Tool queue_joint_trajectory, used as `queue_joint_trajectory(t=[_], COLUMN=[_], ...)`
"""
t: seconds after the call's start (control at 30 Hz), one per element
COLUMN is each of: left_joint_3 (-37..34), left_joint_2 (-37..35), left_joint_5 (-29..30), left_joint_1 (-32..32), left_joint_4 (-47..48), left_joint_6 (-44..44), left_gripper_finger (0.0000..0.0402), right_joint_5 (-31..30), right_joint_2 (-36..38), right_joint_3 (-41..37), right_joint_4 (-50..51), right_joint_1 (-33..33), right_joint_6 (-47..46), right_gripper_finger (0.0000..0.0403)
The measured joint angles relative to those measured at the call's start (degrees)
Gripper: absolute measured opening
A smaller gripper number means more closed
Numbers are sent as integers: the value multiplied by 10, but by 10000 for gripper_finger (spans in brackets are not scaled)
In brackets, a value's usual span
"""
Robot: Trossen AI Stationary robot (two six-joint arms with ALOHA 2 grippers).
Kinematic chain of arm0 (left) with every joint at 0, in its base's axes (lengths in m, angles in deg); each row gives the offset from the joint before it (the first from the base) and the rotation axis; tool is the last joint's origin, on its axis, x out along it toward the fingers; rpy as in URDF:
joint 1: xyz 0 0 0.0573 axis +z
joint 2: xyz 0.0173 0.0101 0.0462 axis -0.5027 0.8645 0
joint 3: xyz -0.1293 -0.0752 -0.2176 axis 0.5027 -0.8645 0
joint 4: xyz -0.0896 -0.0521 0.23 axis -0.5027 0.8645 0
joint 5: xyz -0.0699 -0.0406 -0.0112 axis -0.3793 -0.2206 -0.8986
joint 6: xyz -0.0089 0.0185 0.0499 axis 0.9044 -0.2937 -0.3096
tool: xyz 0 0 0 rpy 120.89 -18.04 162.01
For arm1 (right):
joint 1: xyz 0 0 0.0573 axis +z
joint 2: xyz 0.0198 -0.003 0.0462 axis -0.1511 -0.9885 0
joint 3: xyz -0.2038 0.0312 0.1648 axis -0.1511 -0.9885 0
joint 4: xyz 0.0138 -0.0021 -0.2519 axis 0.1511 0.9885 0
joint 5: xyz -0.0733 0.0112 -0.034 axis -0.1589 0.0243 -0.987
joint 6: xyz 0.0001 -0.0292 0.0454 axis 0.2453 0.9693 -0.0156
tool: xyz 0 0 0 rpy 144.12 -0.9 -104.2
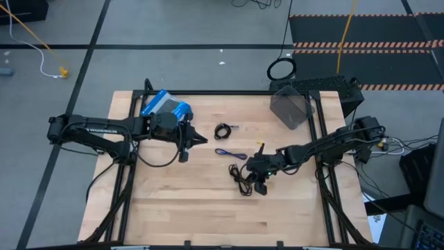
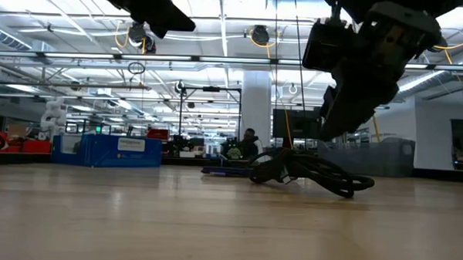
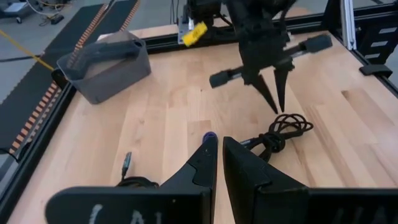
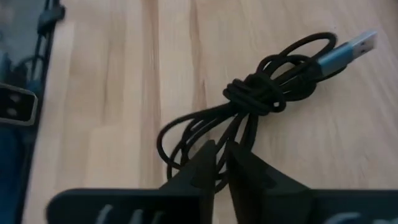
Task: Pick and place USB-C Cables
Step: Put the bottom black charger cable into the bin
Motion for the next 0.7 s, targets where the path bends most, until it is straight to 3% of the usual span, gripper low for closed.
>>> queue_joint_trajectory(t=[0.3, 0.47, 0.7], left_joint_3=[0, 0, 0], left_joint_2=[0, 0, 0], left_joint_5=[0, 0, 0], left_joint_1=[0, 0, 0], left_joint_4=[-12, -12, -21], left_joint_6=[0, -5, -5], left_gripper_finger=[31, 31, 31], right_joint_5=[-4, -42, -63], right_joint_2=[-15, -15, -15], right_joint_3=[0, 0, 0], right_joint_4=[-19, -19, -19], right_joint_1=[2, 12, 15], right_joint_6=[32, 45, 43], right_gripper_finger=[133, 184, 227])
